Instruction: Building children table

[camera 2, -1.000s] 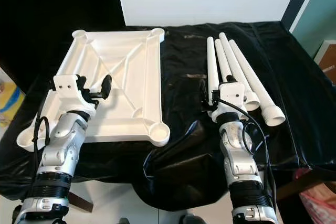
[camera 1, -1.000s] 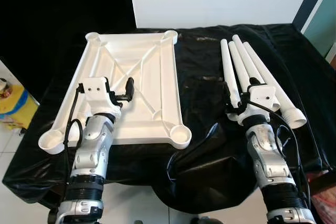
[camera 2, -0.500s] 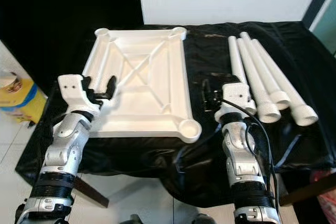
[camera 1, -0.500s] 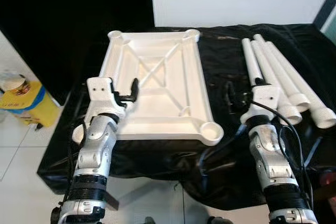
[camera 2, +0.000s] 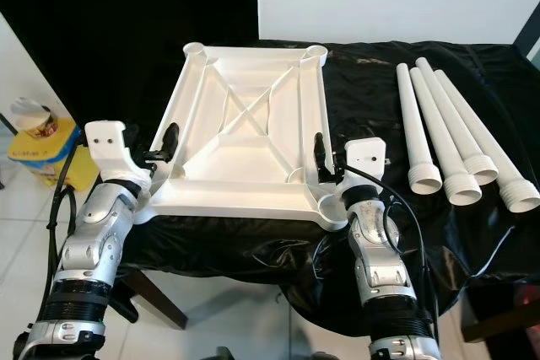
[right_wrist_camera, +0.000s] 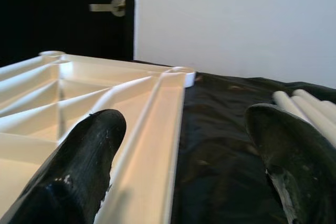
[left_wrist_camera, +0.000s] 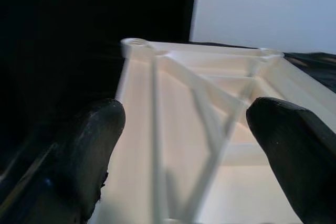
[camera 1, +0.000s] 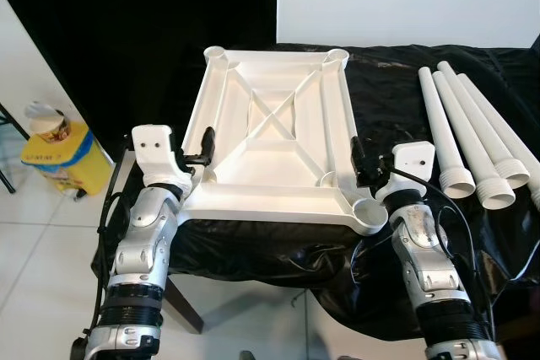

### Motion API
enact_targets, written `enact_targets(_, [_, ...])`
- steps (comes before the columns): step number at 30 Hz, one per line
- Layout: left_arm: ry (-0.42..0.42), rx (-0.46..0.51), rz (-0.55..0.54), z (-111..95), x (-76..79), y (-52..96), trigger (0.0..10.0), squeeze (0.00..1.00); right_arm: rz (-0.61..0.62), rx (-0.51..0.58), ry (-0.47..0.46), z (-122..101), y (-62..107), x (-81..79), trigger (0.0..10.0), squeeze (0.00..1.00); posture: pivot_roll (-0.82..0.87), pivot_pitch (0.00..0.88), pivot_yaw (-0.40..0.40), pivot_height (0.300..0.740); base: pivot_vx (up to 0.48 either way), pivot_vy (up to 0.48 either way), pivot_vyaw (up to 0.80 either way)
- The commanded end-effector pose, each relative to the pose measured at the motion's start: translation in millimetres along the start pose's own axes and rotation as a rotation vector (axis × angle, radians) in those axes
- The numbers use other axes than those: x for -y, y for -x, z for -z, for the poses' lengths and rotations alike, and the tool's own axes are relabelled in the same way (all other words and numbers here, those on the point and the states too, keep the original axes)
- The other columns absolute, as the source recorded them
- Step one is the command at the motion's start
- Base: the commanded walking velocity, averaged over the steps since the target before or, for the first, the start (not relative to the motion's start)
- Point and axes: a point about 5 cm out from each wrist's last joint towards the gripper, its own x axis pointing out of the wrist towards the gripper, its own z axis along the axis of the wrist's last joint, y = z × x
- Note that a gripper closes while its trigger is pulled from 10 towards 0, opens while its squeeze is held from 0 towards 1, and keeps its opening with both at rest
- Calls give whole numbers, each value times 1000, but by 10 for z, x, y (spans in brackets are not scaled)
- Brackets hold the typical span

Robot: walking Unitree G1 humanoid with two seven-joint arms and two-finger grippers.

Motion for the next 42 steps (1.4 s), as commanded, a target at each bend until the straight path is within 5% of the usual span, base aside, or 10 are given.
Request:
enact_targets(1, [-24, -11, 18, 6, 17, 3, 10000, 0, 7, -3, -3, 11, 13, 0, 10000, 0, -48, 41, 40, 740, 0, 0, 0])
enact_targets(23, [-77, 0, 37, -24, 30, 1, 10000, 0, 26, -8, -1, 15, 34, 11, 10000, 0, -50, 55, 48, 740, 0, -295, 0])
enact_targets(42, [3, -13, 18, -5, -7, -9, 10000, 0, 39, -3, -2, -1, 49, 26, 10000, 0, -52, 66, 54, 740, 0, 67, 0])
